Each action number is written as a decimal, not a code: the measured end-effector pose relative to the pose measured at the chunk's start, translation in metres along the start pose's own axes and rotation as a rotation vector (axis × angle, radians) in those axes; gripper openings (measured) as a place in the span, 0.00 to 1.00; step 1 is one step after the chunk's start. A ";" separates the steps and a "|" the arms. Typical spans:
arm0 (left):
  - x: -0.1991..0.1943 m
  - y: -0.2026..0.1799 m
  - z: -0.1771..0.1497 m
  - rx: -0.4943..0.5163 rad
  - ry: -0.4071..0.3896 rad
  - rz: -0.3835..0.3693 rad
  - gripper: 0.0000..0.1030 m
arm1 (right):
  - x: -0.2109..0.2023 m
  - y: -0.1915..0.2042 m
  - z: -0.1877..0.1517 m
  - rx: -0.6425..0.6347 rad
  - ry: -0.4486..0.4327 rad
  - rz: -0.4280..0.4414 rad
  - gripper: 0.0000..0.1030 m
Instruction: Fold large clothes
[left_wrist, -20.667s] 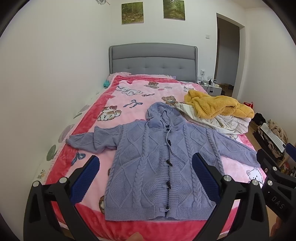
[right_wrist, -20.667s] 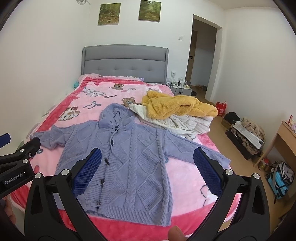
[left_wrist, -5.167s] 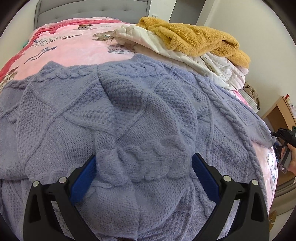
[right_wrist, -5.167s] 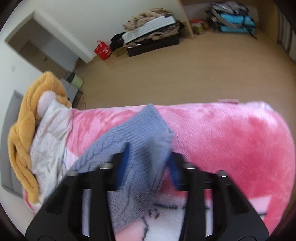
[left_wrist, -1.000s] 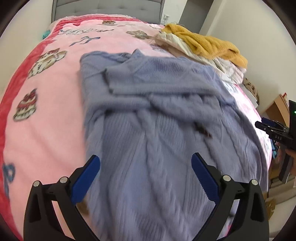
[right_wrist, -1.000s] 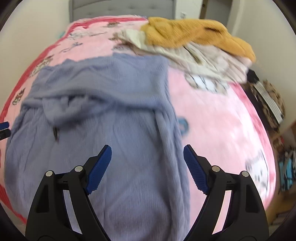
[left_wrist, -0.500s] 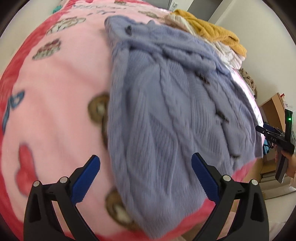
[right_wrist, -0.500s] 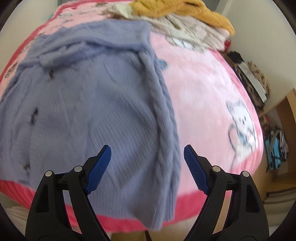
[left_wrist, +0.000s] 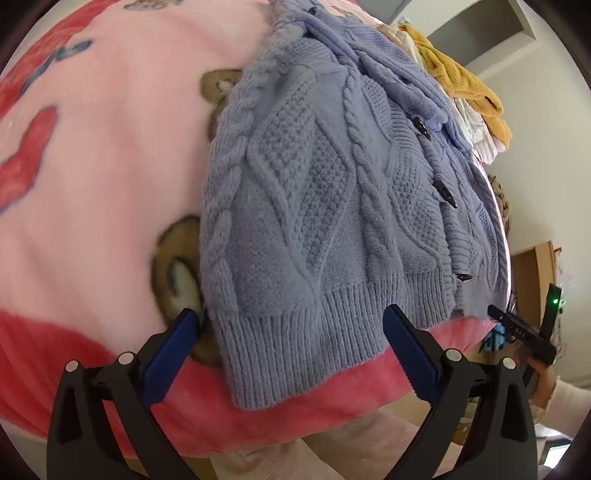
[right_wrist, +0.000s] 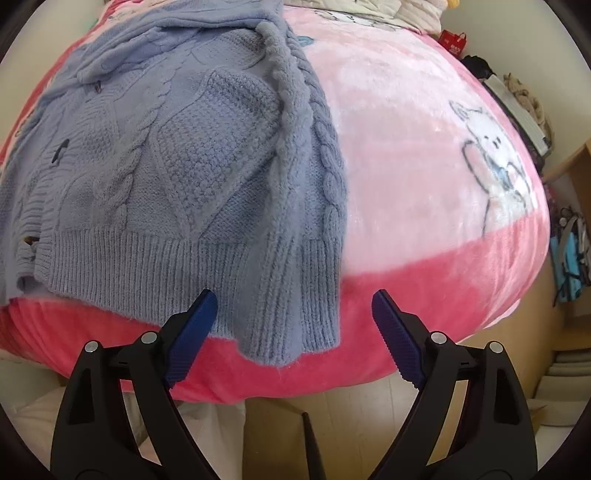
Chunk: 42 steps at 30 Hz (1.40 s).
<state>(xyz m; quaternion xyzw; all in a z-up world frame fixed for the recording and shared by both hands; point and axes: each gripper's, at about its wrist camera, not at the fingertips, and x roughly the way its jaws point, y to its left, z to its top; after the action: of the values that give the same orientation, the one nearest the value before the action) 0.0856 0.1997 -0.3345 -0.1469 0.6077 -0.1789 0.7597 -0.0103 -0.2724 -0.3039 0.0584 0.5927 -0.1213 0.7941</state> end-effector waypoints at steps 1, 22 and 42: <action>0.001 0.001 0.000 -0.004 0.006 -0.001 0.95 | 0.001 -0.002 0.000 -0.003 0.001 0.005 0.81; 0.012 -0.015 -0.008 0.029 0.088 -0.038 0.75 | 0.004 -0.033 -0.010 0.095 -0.006 0.152 0.71; 0.015 -0.017 0.005 0.040 0.073 0.029 0.17 | -0.002 -0.018 0.002 0.040 0.072 0.185 0.14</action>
<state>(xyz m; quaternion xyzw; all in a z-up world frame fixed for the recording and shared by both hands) 0.0914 0.1781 -0.3390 -0.1163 0.6334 -0.1854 0.7422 -0.0136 -0.2899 -0.3010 0.1332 0.6103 -0.0572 0.7788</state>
